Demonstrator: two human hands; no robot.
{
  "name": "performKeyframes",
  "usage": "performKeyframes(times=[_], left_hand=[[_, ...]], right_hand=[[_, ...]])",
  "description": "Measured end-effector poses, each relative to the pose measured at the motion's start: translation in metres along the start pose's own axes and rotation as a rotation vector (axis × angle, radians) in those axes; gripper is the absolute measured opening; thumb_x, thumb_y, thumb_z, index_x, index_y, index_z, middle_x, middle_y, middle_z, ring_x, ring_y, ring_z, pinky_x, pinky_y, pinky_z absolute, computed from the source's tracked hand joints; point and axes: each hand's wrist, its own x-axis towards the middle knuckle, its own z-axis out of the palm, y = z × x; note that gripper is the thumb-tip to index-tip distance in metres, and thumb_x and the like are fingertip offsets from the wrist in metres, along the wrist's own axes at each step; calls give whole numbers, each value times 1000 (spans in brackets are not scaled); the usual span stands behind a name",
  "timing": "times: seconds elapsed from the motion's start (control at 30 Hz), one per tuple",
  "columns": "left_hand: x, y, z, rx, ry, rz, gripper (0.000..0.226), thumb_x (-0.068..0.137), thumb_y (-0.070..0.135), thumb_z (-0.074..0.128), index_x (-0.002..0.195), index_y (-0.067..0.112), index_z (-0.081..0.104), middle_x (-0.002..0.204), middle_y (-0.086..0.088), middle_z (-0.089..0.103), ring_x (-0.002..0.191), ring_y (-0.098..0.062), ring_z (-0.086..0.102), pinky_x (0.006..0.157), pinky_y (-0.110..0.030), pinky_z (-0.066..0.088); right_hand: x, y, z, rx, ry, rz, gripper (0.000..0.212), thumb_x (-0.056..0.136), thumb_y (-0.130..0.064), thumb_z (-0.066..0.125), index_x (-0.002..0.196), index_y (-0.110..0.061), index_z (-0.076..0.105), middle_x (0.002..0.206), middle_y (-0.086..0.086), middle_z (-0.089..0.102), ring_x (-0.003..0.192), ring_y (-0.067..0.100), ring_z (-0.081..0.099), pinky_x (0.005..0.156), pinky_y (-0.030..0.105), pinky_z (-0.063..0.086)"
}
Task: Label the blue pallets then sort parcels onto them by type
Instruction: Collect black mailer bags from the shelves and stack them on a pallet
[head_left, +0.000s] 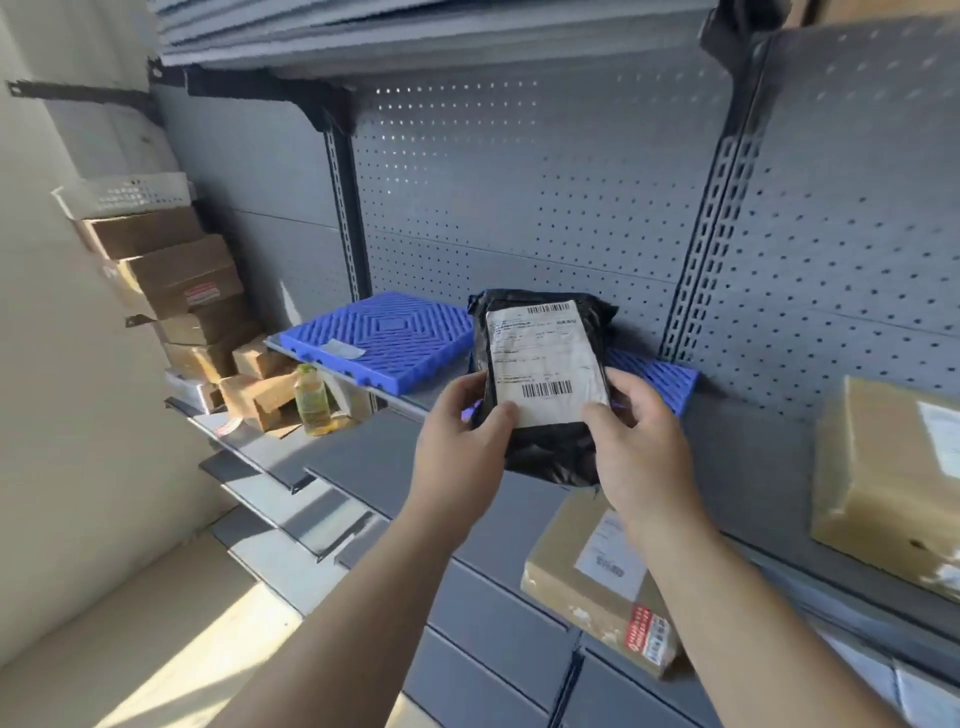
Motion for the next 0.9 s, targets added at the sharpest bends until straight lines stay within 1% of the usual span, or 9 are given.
performKeyframes(times=[0.07, 0.17, 0.3, 0.4, 0.53, 0.63, 0.73, 0.83, 0.9], left_hand=[[20, 3, 23, 13, -58, 23, 32, 82, 32, 63, 114, 39, 67, 107, 25, 73, 100, 0, 69, 89, -33, 57], [45, 9, 58, 78, -138, 79, 30, 86, 30, 61, 114, 38, 67, 102, 33, 70, 96, 12, 65, 84, -22, 51], [71, 13, 92, 183, -226, 121, 32, 88, 33, 57, 118, 35, 65, 102, 27, 72, 95, 8, 66, 85, -24, 53], [87, 14, 109, 284, -318, 150, 21, 90, 30, 53, 107, 38, 64, 94, 21, 72, 83, 4, 66, 72, -22, 51], [104, 12, 125, 364, -420, 200, 15, 92, 23, 50, 87, 23, 65, 79, 5, 70, 69, -15, 59, 60, -30, 46], [116, 11, 130, 435, -482, 199, 15, 92, 23, 50, 79, 25, 57, 73, 2, 68, 55, -14, 53, 51, -32, 45], [126, 7, 130, 553, -600, 188, 9, 92, 29, 51, 99, 33, 54, 94, 5, 67, 75, -15, 64, 59, -30, 48], [132, 4, 130, 676, -703, 210, 33, 94, 30, 49, 125, 21, 50, 112, -1, 66, 97, -22, 64, 79, -36, 51], [133, 3, 129, 751, -756, 225, 41, 94, 30, 49, 133, 16, 45, 119, -3, 65, 105, -26, 62, 83, -34, 49]], right_hand=[[20, 5, -10, 9, 66, 9, 39, 87, -26, 58, 125, -34, 64, 112, -20, 71, 103, 1, 65, 89, 30, 54], [49, 12, -26, -1, 151, 20, 44, 83, -29, 57, 127, -30, 64, 116, -16, 70, 106, 5, 65, 96, 38, 53], [78, 24, -41, -4, 246, 53, 50, 79, -32, 55, 129, -30, 62, 118, -12, 69, 105, 6, 65, 93, 37, 54], [89, 33, -49, -11, 281, 102, 51, 79, -33, 53, 130, -32, 61, 117, -12, 69, 99, 8, 66, 82, 33, 53], [99, 41, -51, -20, 331, 182, 42, 84, -25, 55, 124, -31, 64, 96, -12, 74, 68, 8, 64, 57, 24, 47], [104, 47, -46, -14, 384, 225, 37, 88, -19, 56, 122, -30, 64, 86, -13, 73, 56, 0, 60, 46, 13, 42], [104, 48, -36, -70, 424, 252, 43, 91, -21, 57, 134, -26, 58, 96, -20, 67, 70, -10, 62, 49, 7, 40], [102, 52, -26, -133, 406, 289, 50, 91, -23, 59, 140, -24, 52, 95, -23, 62, 76, -11, 62, 57, 10, 43], [103, 58, -20, -168, 398, 309, 52, 90, -21, 60, 141, -23, 52, 96, -22, 65, 83, -8, 61, 65, 15, 45]])
